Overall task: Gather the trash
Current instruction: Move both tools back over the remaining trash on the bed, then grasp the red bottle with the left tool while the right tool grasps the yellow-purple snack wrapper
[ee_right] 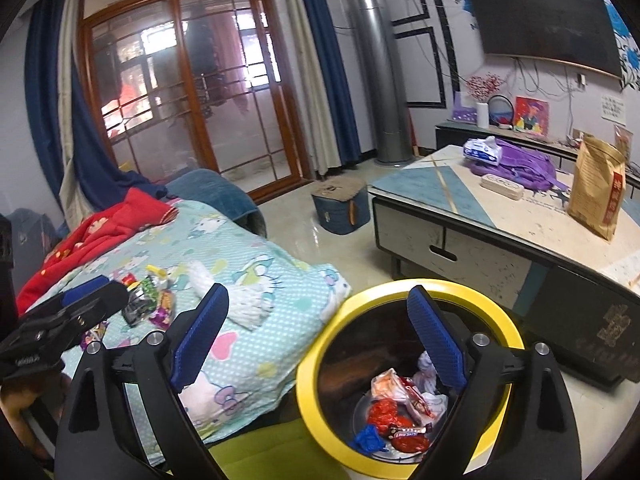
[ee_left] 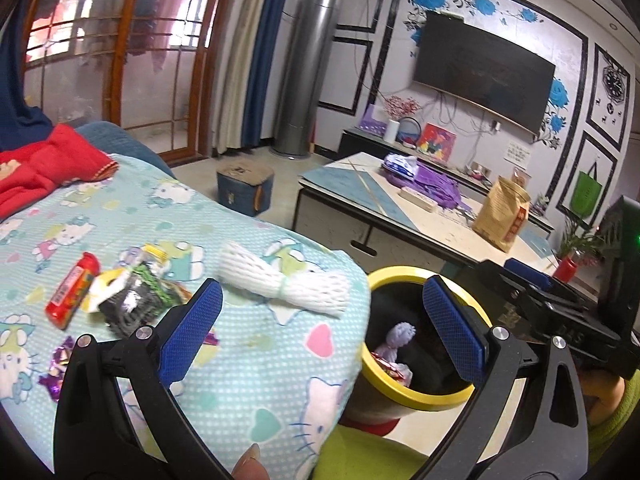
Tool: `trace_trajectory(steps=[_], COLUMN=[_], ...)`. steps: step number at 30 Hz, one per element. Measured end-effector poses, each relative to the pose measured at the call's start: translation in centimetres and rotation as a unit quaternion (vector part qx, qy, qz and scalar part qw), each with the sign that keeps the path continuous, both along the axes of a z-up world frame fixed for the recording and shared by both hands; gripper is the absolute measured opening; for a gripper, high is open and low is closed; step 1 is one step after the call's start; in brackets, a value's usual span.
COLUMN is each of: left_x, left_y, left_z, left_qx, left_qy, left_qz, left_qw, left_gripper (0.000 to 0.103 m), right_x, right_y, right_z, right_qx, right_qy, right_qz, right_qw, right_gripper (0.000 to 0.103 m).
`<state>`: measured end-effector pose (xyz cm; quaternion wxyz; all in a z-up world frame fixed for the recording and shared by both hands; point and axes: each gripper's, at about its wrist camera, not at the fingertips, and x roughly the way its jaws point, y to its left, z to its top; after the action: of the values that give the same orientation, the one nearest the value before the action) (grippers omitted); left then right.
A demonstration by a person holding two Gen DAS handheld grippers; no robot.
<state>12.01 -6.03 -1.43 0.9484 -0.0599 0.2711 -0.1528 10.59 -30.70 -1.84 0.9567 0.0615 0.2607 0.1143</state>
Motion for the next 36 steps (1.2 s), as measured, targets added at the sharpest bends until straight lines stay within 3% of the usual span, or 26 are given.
trace_trajectory(steps=[36], left_x=[-0.2], left_y=[11.6], left_z=[0.8], left_qx=[-0.021], left_qy=[-0.02], left_qz=[0.141], left_qw=[0.9896], left_gripper=[0.092], right_x=[-0.1], right_y=[9.7], right_z=[0.0], right_qx=[-0.031], right_qy=[0.025], right_qz=[0.101], right_qw=[0.994], right_gripper=[0.089])
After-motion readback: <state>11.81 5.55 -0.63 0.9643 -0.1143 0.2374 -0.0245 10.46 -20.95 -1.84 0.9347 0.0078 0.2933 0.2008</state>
